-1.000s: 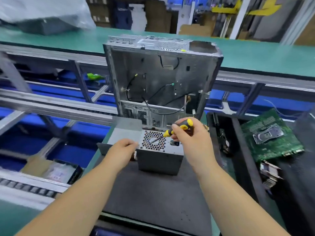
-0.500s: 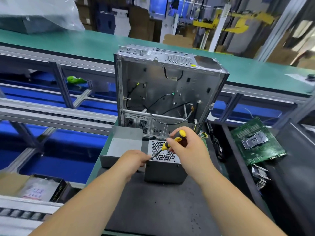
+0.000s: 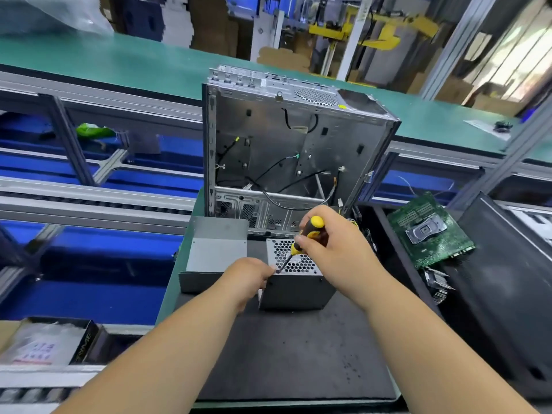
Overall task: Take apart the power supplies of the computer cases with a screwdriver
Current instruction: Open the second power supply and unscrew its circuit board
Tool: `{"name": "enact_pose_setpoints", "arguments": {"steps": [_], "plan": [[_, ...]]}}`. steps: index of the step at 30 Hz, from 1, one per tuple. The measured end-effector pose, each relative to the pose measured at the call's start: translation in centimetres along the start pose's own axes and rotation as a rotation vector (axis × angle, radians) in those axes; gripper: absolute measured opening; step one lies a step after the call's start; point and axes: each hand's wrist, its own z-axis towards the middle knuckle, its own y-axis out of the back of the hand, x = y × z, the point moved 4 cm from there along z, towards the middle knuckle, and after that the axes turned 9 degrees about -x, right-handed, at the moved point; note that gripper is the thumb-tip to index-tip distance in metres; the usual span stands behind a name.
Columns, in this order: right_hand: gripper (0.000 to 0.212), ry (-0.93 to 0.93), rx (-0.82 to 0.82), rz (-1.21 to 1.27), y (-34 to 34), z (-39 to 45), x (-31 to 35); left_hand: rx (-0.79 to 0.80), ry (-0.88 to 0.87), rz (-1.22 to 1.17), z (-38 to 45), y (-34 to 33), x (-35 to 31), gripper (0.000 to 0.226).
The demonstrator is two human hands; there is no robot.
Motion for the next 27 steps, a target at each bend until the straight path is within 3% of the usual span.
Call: {"name": "enact_pose_setpoints", "arguments": {"steps": [5, 15, 20, 27], "plan": [[0.018, 0.113, 0.044, -0.124, -0.9, 0.1, 1.8, -0.035, -0.048, 0.01, -0.4, 0.7, -0.1, 0.013], [0.017, 0.088, 0.036, -0.147, -1.0, -0.2, 2.2, -0.038, -0.033, 0.066, -0.7, 1.0, -0.3, 0.028], [0.016, 0.058, 0.062, -0.111, -1.1, -0.5, 2.4, -0.03, -0.042, 0.024, -0.7, 1.1, 0.2, 0.014], [0.017, 0.051, 0.015, -0.116, -0.5, -0.6, 2.1, -0.007, -0.033, 0.021, -0.5, 1.0, 0.2, 0.018]]}}
